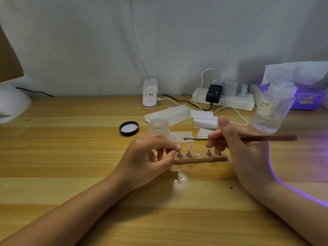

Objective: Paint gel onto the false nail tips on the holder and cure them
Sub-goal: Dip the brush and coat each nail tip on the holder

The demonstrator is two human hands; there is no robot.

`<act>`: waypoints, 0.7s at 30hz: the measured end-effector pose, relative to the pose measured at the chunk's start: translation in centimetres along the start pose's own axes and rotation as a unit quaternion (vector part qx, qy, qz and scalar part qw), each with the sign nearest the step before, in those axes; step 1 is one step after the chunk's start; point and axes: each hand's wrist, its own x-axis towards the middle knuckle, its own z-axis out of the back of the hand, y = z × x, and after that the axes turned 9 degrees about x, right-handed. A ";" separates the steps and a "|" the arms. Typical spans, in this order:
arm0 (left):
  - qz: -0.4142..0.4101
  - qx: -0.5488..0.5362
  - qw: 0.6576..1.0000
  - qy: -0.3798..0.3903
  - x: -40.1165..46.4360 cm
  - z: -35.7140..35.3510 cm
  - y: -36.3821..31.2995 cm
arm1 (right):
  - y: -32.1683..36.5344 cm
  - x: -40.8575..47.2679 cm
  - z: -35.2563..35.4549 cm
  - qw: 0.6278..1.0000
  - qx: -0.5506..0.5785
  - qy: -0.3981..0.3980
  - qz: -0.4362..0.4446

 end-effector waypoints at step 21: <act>0.042 -0.015 0.999 0.001 -0.1 -0.2 0.0 | -0.3 -1.5 -0.3 0.998 -0.018 0.038 0.048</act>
